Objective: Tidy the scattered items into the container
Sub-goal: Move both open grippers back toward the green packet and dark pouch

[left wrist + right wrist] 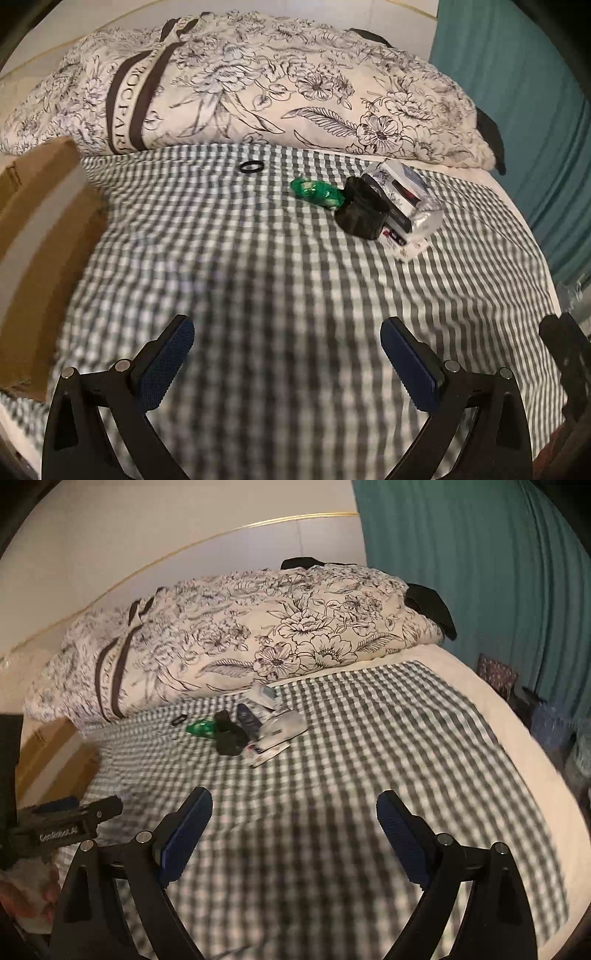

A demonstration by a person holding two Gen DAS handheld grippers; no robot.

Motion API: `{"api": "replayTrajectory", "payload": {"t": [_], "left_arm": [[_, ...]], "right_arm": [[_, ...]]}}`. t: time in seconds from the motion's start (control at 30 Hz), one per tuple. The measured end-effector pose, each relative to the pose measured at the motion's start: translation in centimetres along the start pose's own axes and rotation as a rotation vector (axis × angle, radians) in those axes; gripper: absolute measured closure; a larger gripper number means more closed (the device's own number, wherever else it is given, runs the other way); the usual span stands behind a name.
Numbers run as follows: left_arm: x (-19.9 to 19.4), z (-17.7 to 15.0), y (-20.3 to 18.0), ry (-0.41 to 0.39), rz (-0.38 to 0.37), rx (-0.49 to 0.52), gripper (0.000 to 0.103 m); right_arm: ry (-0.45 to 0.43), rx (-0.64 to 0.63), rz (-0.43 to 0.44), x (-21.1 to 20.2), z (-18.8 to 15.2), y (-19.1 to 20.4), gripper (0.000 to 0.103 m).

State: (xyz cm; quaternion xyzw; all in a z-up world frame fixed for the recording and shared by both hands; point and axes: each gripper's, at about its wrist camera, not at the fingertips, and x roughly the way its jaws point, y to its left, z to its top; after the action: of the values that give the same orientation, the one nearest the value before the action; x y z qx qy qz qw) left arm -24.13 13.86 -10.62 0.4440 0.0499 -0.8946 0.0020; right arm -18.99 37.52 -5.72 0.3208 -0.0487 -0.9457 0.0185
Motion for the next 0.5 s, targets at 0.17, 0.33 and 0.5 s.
{"api": "replayTrajectory", "payload": {"t": [0.17, 0.33, 0.5], "left_arm": [[3.9, 1.8, -2.6, -0.026, 0.031, 0.005, 0.0], [6.3, 3.3, -3.8, -0.047, 0.044, 0.025, 0.0], [9.0, 4.3, -4.6, -0.061, 0.062, 0.01, 0.0]], "right_arm": [[-0.003, -0.075, 0.001, 4.4, 1.0, 0.3, 0.012], [0.029, -0.104, 0.046, 9.4, 1.9, 0.9, 0.012], [0.02, -0.078, 0.162, 13.9, 5.9, 0.4, 0.012]]}}
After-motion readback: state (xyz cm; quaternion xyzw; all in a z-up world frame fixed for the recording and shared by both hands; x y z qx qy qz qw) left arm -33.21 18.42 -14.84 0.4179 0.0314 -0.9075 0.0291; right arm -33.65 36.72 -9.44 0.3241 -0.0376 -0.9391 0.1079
